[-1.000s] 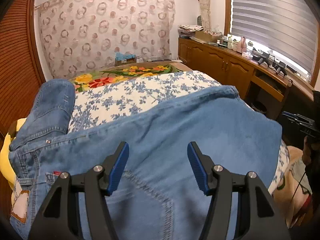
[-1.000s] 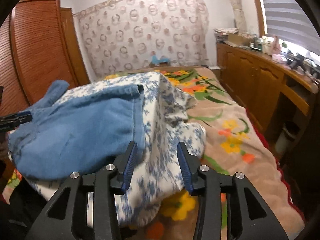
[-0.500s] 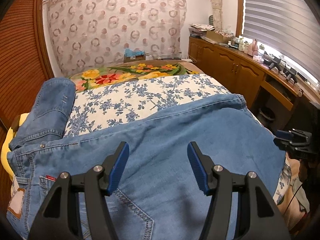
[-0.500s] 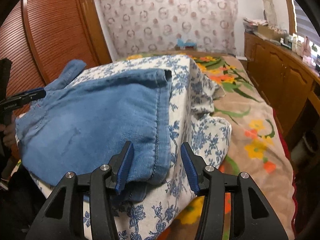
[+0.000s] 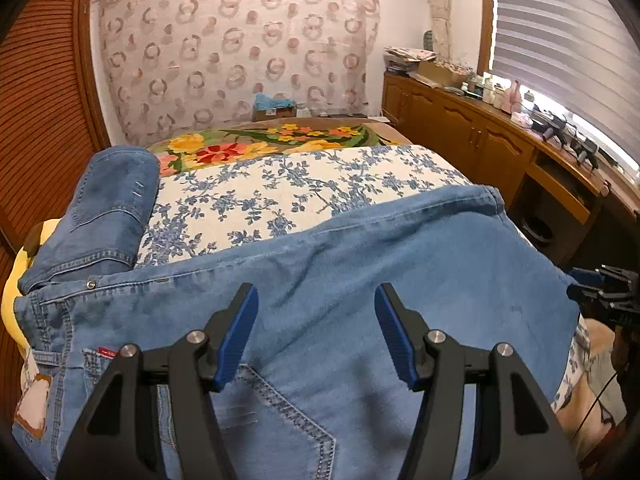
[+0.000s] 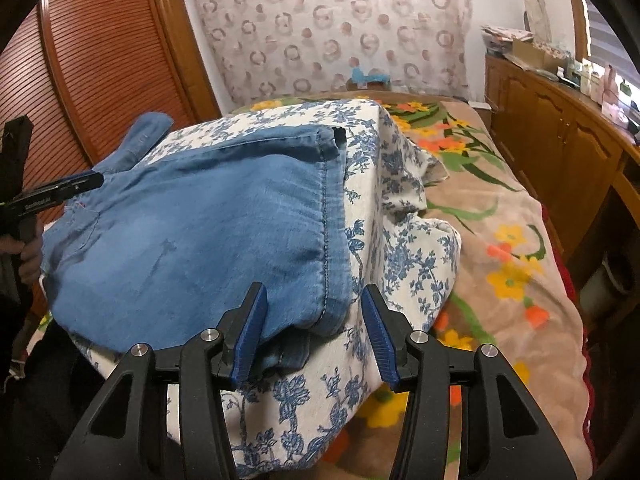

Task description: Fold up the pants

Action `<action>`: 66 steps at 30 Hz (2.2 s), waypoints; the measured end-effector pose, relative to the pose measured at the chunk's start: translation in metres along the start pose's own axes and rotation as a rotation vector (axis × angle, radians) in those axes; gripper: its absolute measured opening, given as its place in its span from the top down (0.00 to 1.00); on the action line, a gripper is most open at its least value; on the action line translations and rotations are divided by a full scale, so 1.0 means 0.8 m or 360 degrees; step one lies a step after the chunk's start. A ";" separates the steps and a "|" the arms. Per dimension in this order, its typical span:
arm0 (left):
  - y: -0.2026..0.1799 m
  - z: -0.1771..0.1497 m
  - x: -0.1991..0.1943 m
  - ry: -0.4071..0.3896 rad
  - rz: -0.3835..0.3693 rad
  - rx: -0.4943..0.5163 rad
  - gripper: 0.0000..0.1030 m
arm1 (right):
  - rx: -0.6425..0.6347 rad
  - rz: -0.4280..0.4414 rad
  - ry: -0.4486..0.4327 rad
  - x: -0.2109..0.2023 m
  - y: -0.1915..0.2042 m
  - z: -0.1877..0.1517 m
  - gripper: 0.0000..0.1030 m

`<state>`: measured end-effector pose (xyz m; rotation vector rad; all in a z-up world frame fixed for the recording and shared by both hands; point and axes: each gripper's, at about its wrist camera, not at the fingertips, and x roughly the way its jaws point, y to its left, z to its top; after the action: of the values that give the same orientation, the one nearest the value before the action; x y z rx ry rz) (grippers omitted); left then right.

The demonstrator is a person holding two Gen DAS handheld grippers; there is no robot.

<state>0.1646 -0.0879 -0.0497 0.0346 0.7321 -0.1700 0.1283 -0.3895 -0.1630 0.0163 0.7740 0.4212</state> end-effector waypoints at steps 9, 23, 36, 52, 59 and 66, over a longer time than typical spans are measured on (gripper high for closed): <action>0.003 -0.014 -0.012 -0.0009 -0.0107 0.0068 0.42 | 0.0034 -0.0019 0.0025 -0.003 0.018 -0.003 0.85; 0.039 -0.028 -0.055 -0.0082 -0.0212 0.0091 0.42 | -0.0103 0.0079 -0.0324 -0.071 0.124 0.072 0.91; 0.091 -0.046 -0.095 -0.0138 -0.0155 0.0053 0.42 | -0.0366 0.0284 -0.0379 -0.055 0.254 0.117 0.93; 0.136 -0.086 -0.128 -0.0142 -0.0101 -0.0056 0.42 | -0.0520 0.0373 -0.0250 -0.008 0.345 0.107 0.93; 0.135 -0.092 -0.121 -0.0117 -0.0109 -0.0078 0.42 | -0.0503 0.0347 -0.0090 0.038 0.348 0.079 0.93; 0.124 -0.089 -0.118 -0.0123 -0.0140 -0.0074 0.42 | -0.0564 0.0326 -0.0111 0.022 0.355 0.073 0.68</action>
<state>0.0649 0.0299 -0.0427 -0.0481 0.6608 -0.2372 0.0761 -0.1144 -0.0854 -0.2217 0.6222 0.7446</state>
